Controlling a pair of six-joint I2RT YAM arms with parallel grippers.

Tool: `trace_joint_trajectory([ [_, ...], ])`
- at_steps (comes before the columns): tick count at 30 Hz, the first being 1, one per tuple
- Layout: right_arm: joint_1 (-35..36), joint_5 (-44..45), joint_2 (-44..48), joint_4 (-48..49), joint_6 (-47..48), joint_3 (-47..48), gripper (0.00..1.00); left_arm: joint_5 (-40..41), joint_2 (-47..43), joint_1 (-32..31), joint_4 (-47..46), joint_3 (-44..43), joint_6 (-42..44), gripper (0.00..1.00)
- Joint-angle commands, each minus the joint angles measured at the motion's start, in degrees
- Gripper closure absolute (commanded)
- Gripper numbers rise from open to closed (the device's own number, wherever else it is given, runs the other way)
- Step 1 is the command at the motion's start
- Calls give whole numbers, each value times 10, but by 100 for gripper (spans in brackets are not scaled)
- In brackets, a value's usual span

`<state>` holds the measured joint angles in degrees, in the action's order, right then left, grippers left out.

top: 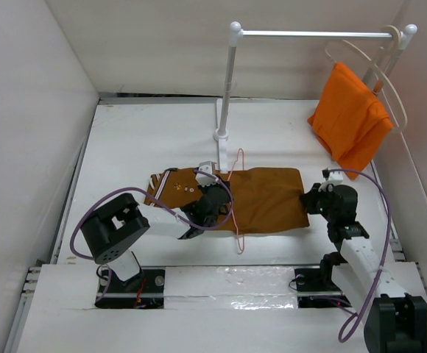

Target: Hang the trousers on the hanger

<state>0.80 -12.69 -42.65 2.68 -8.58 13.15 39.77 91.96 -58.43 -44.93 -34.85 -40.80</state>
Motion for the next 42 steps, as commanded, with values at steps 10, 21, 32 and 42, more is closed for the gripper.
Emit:
trace_joint_trajectory([
  [10, -60, -15, 11, 33, 18, 58, 100, 33, -19, 3, 118, -1, 34, 100],
  [21, -71, -12, -12, 25, 37, 45, 100, 71, -36, -16, 155, -4, 15, 100],
  [32, -71, -53, -37, 46, 44, 34, 92, 41, -65, -29, 142, -14, 26, 100],
  [42, 3, -97, 71, -44, 42, 103, 0, 9, -138, -41, 190, -47, 5, 100],
])
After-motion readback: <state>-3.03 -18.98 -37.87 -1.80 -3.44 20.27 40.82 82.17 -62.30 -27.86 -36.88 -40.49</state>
